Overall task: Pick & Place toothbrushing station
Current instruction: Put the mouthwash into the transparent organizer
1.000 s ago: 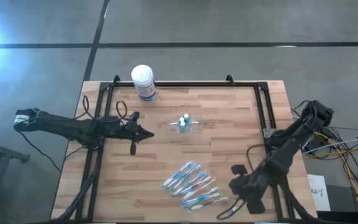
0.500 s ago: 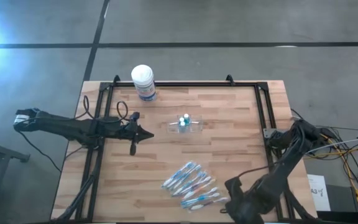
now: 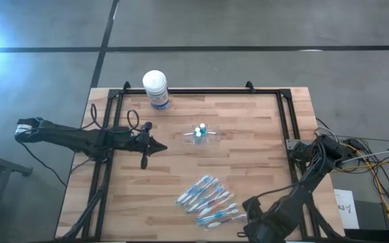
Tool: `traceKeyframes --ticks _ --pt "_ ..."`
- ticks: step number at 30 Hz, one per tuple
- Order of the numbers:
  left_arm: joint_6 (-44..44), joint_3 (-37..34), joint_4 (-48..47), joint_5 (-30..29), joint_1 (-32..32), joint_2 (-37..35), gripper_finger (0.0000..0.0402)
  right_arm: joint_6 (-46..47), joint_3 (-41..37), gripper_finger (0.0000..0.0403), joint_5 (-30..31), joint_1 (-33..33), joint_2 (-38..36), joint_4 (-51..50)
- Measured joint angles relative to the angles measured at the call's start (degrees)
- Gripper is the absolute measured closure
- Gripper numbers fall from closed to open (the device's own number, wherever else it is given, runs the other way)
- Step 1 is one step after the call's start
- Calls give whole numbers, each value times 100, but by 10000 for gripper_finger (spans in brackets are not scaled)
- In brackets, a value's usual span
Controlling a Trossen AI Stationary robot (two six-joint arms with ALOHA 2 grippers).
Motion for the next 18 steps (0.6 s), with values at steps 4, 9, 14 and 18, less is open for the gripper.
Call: traceKeyframes --ticks 4,9,14,18 --pt "4 0 -2 0 0 0 388 -126 -83 184 19 -1 5 200" --pt "4 0 -2 13 0 0 388 -148 -267 184 26 -10 5 405" --pt "4 0 -2 28 0 0 388 -131 -492 191 -69 -14 5 555" --pt "12 0 -2 29 0 0 388 -132 -520 211 -78 -25 3 602"
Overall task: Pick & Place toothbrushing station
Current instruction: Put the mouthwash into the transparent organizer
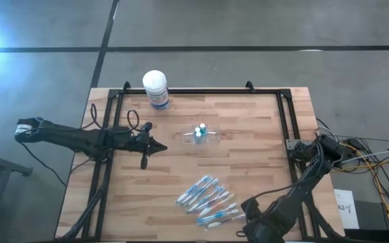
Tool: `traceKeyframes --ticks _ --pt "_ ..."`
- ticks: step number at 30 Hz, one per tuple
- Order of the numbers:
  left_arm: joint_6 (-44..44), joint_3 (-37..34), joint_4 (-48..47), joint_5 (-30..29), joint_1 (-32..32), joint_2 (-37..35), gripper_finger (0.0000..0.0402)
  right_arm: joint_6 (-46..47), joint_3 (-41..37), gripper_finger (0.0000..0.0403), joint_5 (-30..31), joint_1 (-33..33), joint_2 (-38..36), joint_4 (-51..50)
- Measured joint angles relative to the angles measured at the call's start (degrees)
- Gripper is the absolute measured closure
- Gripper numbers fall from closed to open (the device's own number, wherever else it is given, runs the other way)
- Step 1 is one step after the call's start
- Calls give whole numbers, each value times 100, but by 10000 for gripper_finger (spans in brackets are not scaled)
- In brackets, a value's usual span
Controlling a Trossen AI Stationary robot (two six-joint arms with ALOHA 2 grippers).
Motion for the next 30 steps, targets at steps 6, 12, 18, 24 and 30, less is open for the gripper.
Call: traceKeyframes --ticks 6,12,18,24,30 --pt "1 0 0 1 0 0 388 -55 -2 259 -46 -15 0 15" --pt "-1 0 0 -1 0 0 388 -79 -4 316 -48 -26 -4 26" --pt "-1 0 -1 1 0 0 388 -94 -7 318 9 -56 -22 -45" --pt "-1 0 -2 1 0 0 388 -40 -20 318 459 -211 -491 -564" --pt "49 -2 -1 -1 0 -1 388 -337 -59 318 1315 -768 -1526 -634"
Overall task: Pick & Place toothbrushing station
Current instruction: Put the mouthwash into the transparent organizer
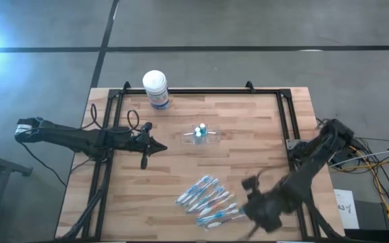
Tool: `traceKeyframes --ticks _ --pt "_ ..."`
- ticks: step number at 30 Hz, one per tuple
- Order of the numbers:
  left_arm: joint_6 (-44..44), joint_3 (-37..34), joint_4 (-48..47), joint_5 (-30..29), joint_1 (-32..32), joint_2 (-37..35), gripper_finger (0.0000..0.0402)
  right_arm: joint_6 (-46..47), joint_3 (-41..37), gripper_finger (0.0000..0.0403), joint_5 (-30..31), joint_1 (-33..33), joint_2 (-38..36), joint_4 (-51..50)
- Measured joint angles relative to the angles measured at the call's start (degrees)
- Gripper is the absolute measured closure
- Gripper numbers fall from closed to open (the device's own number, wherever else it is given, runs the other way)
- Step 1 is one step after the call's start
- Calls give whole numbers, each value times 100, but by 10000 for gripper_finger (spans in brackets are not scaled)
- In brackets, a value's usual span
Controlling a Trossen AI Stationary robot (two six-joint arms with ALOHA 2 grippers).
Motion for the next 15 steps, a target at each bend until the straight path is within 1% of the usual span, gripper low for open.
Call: traceKeyframes --ticks 4,7,9,12,15 --pt "6 0 1 0 0 -1 388 -191 -89 318 563 -864 -688 -20" --pt "47 0 4 -10 0 -1 388 -253 -121 318 744 -1746 -1101 7" --pt "61 0 5 -12 0 -1 388 -235 -108 318 748 -2412 -1274 7" --pt "95 0 7 -17 0 -1 388 -92 19 318 715 -3436 -1314 48" --pt "116 0 7 -27 0 -1 388 -248 127 318 320 -4255 -1227 156"
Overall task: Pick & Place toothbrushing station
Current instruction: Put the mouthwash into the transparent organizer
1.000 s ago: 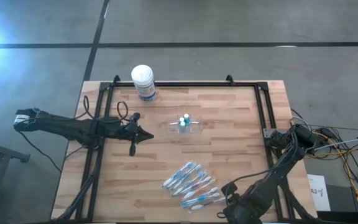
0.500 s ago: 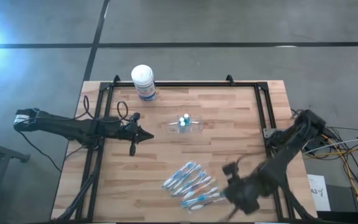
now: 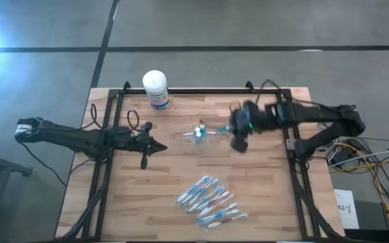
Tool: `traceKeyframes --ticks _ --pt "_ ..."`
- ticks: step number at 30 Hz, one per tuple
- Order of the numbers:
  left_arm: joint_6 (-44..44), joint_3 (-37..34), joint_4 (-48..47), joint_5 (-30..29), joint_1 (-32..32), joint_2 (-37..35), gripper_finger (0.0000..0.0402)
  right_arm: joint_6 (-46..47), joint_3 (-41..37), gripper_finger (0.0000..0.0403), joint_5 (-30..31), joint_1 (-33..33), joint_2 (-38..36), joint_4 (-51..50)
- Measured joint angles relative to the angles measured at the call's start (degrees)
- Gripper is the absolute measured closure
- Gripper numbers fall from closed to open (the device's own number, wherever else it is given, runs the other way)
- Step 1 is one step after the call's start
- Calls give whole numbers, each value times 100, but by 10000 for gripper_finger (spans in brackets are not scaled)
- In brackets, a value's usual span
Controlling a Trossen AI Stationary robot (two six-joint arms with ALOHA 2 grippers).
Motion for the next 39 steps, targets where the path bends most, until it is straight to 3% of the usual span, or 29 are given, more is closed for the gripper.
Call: traceKeyframes --ticks 4,10,17,27,39 --pt "3 0 -7 -27 0 0 388 -4 180 318 -688 -677 378 78" --pt "3 0 -7 -27 9 0 388 -4 692 318 -1043 -894 1252 -146" --pt "-16 0 -21 -27 9 0 388 129 1548 318 -1119 -896 2284 -246" --pt "-36 0 -55 -25 9 0 388 383 3011 318 -861 -962 3223 -1356" --pt "-49 0 -89 -21 4 0 388 244 3780 318 -773 -961 4082 -1991"
